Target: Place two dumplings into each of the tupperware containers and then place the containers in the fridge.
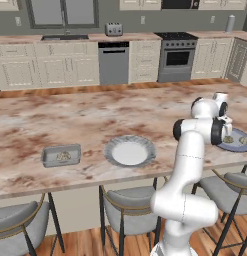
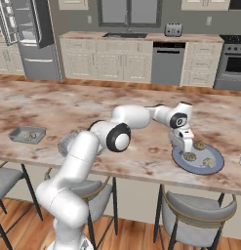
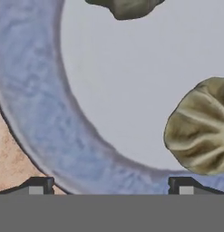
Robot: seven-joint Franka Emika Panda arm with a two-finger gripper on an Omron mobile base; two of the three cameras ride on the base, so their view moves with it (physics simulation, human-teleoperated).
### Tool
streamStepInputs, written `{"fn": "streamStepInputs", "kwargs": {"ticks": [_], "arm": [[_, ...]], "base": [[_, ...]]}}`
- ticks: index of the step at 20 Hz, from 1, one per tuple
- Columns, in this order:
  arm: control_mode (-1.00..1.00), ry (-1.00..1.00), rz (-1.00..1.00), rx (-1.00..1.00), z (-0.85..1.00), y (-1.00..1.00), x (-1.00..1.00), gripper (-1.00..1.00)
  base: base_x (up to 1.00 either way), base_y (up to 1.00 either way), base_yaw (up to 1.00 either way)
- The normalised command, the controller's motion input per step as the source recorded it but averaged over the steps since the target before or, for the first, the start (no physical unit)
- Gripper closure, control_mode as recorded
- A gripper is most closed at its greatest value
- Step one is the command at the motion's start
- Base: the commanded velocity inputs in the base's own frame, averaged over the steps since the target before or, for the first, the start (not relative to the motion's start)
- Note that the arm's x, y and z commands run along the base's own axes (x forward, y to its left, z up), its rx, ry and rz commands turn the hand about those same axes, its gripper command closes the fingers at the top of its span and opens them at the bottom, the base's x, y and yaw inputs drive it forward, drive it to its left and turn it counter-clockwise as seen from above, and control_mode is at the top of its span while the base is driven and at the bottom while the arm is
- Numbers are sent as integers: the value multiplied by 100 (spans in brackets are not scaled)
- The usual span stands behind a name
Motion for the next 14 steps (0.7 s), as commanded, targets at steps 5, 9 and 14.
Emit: {"fn": "streamStepInputs", "kwargs": {"ticks": [5,9,14], "arm": [[-100,-1,0,0,23,-11,-28,-100],[-100,0,0,0,6,-39,-16,-100],[-100,-4,0,0,-13,-40,-2,-100]], "base": [[0,0,0],[0,0,0],[0,0,0]]}}
